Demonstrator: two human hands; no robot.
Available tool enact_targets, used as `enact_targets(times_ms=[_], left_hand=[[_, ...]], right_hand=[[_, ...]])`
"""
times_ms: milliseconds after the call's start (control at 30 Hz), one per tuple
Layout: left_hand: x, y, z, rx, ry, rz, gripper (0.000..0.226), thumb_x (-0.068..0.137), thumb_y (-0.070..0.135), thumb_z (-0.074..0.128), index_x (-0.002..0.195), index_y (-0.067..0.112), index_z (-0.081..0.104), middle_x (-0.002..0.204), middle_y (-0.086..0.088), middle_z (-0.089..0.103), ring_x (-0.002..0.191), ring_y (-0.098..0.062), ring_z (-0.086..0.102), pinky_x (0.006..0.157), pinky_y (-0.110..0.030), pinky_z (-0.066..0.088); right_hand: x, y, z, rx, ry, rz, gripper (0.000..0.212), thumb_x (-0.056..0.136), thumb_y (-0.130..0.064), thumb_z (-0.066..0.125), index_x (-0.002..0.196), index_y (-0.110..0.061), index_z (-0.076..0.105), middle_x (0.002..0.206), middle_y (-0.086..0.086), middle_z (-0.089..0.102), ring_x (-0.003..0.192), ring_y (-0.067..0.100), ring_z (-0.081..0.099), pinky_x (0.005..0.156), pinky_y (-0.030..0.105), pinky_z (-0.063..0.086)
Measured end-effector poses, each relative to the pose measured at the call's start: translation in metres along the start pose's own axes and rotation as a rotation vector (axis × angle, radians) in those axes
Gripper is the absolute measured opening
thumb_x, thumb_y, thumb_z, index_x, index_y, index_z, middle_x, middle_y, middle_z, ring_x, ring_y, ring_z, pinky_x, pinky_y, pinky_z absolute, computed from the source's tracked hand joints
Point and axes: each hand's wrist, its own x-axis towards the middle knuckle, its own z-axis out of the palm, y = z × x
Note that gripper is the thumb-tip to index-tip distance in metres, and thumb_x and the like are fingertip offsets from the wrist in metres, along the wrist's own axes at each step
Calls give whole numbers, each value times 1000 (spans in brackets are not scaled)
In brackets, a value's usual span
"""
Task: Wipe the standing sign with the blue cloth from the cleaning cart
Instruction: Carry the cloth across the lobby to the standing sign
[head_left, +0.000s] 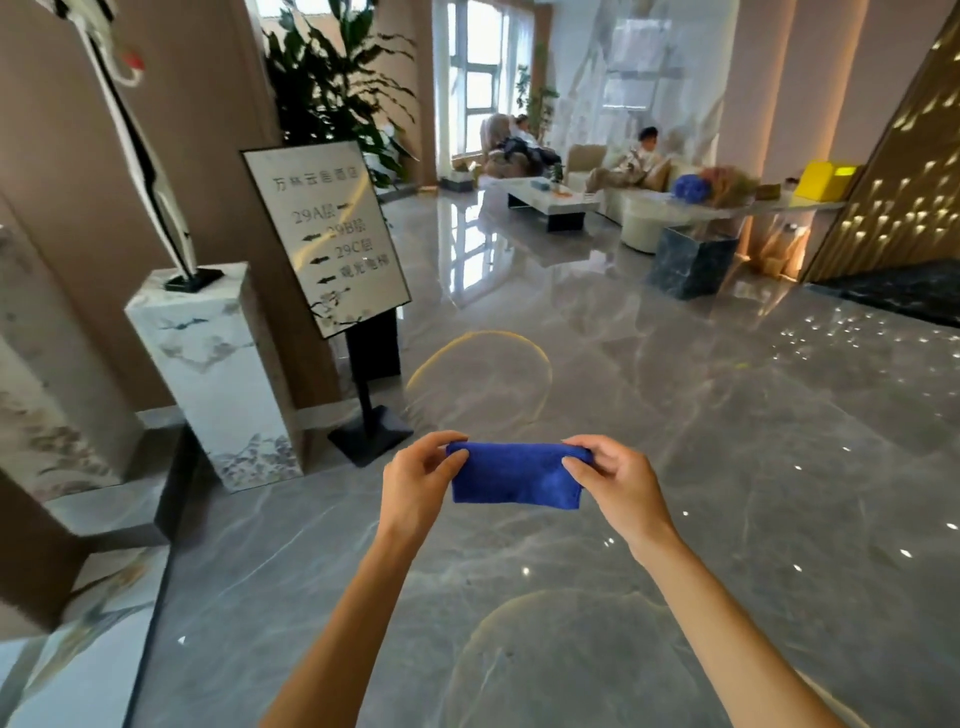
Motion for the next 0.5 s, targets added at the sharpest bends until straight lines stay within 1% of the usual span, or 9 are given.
enact_targets(times_ms=[67,200,333,400,500], left_hand=[[12,-7,-10,11,17,-7,19,96,17,64,111,23,74,97,4,76,95,-8,68,88,-35,58],[41,-19,-20,16,62,-27,20,95,16,66,112,23,74,95,6,76,90,-5,70,85,-31,60],[76,-31,-23,36,121,-40,19,95,16,67,110,25,74,93,7,76,87,-1,70,82,-27,60],[98,-36,-19,38,144,-48,19,95,16,66,110,25,74,93,6,76,87,-3,70,82,-28,60],[136,-41,-9,52,183,-46,18,95,16,66,108,25,75,91,7,77,85,1,69,79,-26,59]], right_hand=[[15,3,15,-8,-27,-4,25,90,-5,69,96,-29,74,91,-11,80,89,5,74,76,12,54],[52,11,37,5,-74,5,21,90,-6,70,102,-23,75,95,-7,80,93,10,75,82,19,55],[97,17,55,4,-131,-1,22,91,-6,69,99,-26,74,92,-11,80,89,4,74,75,14,55],[126,21,61,9,-156,-11,21,91,-5,68,100,-23,75,93,-9,80,89,5,74,76,15,55],[174,30,66,25,-189,-12,19,92,-4,67,99,-20,74,92,-5,80,90,8,74,76,16,55]])
